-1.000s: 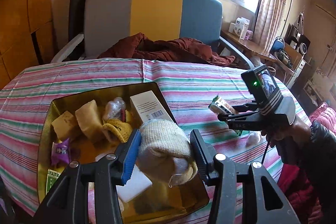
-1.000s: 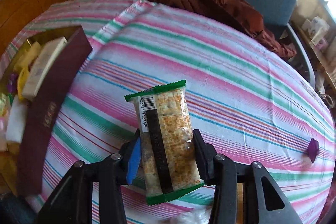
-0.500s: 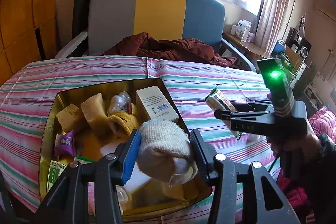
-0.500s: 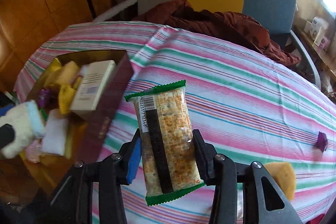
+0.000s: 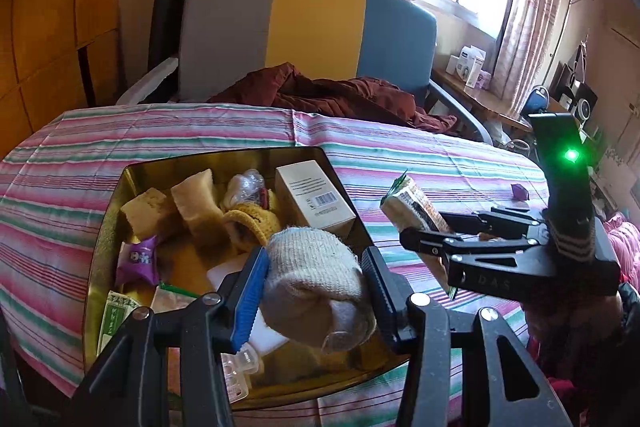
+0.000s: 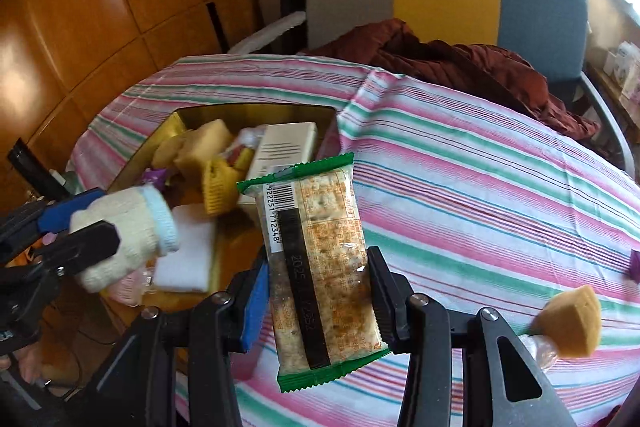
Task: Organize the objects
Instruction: 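Carry the knitted roll and cracker packet over the gold tray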
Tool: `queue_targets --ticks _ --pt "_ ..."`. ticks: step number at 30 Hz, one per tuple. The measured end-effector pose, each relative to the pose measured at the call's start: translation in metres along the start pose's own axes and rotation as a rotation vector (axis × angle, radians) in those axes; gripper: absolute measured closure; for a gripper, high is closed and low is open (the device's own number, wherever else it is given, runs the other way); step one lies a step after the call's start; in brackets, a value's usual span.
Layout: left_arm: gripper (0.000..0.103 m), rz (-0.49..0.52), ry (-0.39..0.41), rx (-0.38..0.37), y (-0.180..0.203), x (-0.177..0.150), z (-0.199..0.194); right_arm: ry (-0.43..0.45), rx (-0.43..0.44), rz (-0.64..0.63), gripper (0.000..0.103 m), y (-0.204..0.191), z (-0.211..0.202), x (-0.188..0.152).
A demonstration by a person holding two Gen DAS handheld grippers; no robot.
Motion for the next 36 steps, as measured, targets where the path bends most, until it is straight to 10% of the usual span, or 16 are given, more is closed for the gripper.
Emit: queue_targets --ticks 36 --pt "0.054 -0.327 0.154 0.170 -0.151 -0.027 -0.094 0.012 0.184 -0.237 0.057 -0.126 -0.008 -0.018"
Point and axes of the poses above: each gripper's, at about its wrist camera, not at the fingertips, and z roughly the way its jaws point, y to its right, x to its top, the point moved 7 cm from there along z, roughly the way its jaws point, and after that the axes turned 12 degrees about -x, right-handed, at the moved point
